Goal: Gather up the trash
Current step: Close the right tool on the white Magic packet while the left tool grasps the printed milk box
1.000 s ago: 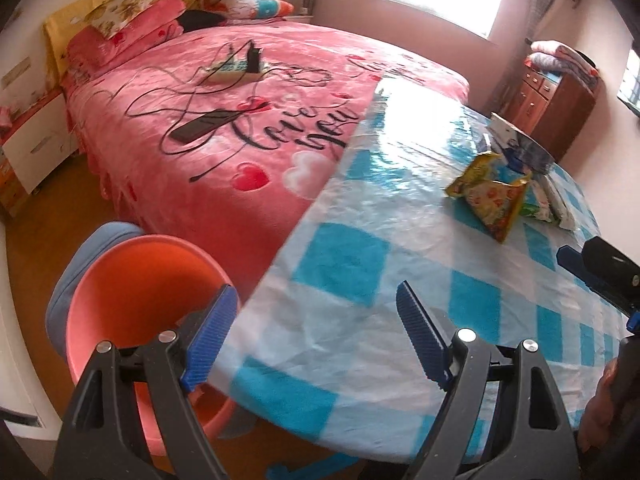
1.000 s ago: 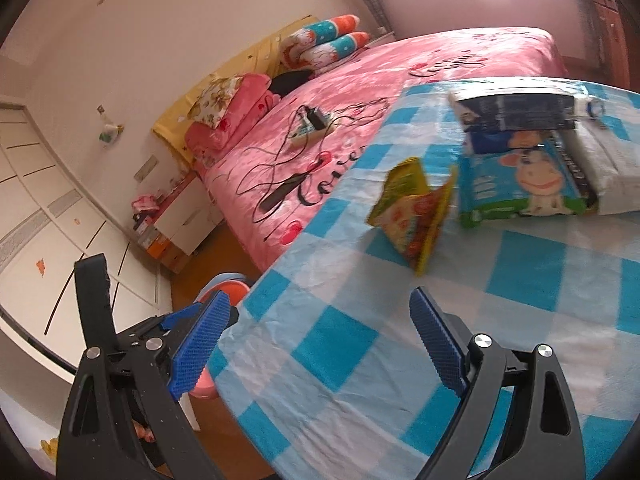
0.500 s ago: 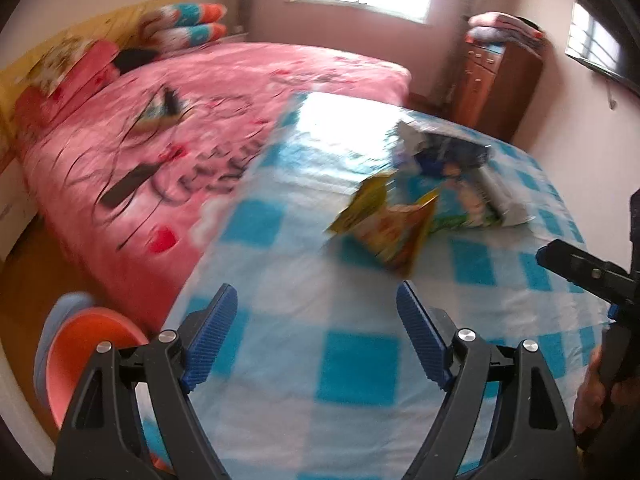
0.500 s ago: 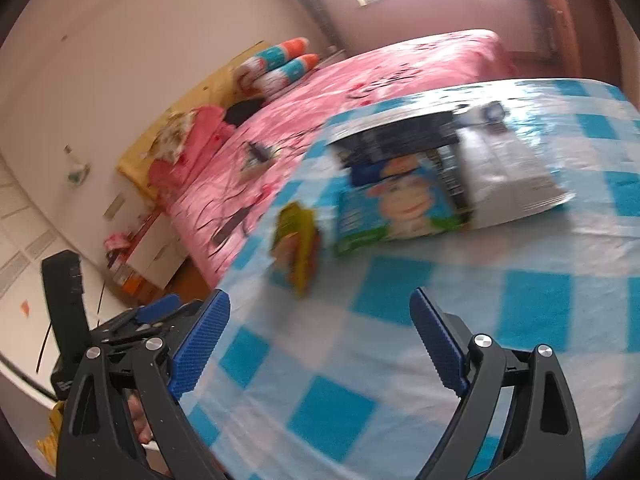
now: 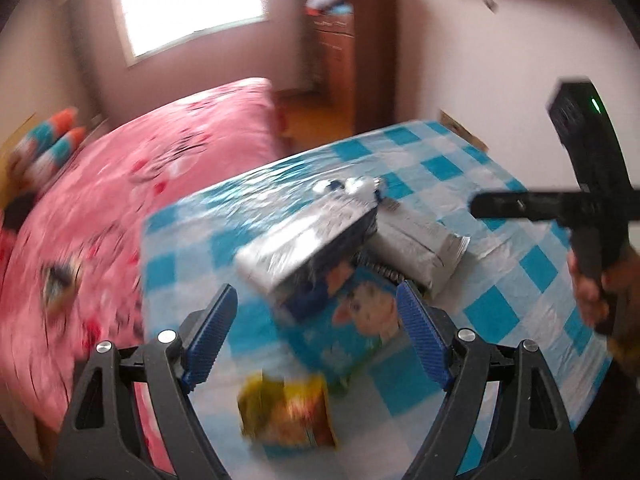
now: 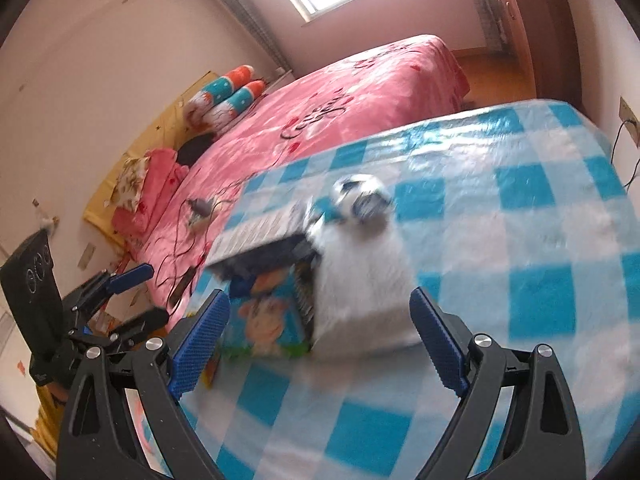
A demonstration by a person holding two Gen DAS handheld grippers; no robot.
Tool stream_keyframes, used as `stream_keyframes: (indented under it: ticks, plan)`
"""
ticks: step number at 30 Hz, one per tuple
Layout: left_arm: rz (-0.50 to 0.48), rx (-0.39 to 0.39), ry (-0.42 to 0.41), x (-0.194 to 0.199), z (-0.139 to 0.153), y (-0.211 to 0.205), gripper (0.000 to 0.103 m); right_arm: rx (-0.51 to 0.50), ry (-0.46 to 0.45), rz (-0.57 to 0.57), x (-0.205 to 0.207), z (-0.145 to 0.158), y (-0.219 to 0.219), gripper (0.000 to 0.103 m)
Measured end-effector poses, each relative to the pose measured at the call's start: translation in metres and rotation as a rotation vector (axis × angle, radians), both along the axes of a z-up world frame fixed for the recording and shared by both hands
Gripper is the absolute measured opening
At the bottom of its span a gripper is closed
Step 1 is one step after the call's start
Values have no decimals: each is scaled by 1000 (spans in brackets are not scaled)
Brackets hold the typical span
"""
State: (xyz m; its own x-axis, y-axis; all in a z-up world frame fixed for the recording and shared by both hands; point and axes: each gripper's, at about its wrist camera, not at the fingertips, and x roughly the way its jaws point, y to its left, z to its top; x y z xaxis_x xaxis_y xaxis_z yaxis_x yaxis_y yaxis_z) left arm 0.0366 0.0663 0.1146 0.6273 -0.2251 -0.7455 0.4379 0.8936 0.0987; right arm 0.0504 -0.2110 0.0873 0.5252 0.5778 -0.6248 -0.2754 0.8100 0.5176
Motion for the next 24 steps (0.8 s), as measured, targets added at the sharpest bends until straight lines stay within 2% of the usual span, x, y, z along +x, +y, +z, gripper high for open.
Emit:
stream_keyframes:
  ticks: [4,8,12,16,24]
  plan:
    - [-103,44,39,37,-5,-12,82,-4,13,15,38,-5,1,90]
    - [-175,11,139,70,-13,-10,82,-40,9,54,73,-11,14,90]
    - [-242,41,197,89,-23,-15,82,-68,0,85,97,-18,28,90]
    - [-277,46,231,98,-29,-19,82,-92,13,89,118,-29,35,85]
    - [-292,63,256,109,-47,-25,82,-113,25,117,138,-46,46,85]
